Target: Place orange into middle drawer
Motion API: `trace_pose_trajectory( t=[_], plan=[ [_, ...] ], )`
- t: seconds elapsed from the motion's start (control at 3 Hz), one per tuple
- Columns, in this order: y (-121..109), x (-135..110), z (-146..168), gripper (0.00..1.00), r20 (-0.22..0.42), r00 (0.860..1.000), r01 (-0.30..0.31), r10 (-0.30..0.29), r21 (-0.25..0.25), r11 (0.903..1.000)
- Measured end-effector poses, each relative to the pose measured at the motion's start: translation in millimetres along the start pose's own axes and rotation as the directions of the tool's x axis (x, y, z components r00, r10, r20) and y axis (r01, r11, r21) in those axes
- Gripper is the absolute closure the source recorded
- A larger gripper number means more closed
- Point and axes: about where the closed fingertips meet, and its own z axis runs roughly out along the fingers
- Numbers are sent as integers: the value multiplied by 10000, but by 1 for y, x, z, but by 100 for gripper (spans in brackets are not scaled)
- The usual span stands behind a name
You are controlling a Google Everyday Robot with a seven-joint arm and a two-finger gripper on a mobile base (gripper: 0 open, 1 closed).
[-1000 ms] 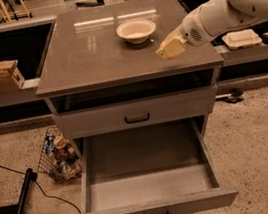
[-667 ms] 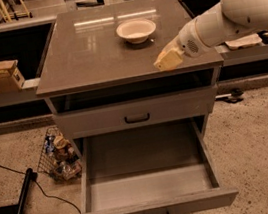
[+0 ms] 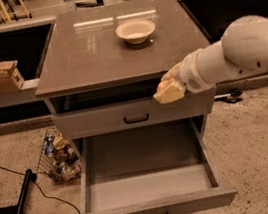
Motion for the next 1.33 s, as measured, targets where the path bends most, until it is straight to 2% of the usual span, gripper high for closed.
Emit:
trace_pose_trajectory(
  t=[0.33,0.67,1.0,1.33],
  plan=[
    [38,31,13,100,-136,9997,-207,207,-5,9998],
    [76,72,49,100,-341,9958,-866,849,-510,9949],
    [76,72,49,100,-341,9958,-865,848,-510,9949],
    [103,88,81,100,-820,9955,-555,473,-1005,9934]
  ],
)
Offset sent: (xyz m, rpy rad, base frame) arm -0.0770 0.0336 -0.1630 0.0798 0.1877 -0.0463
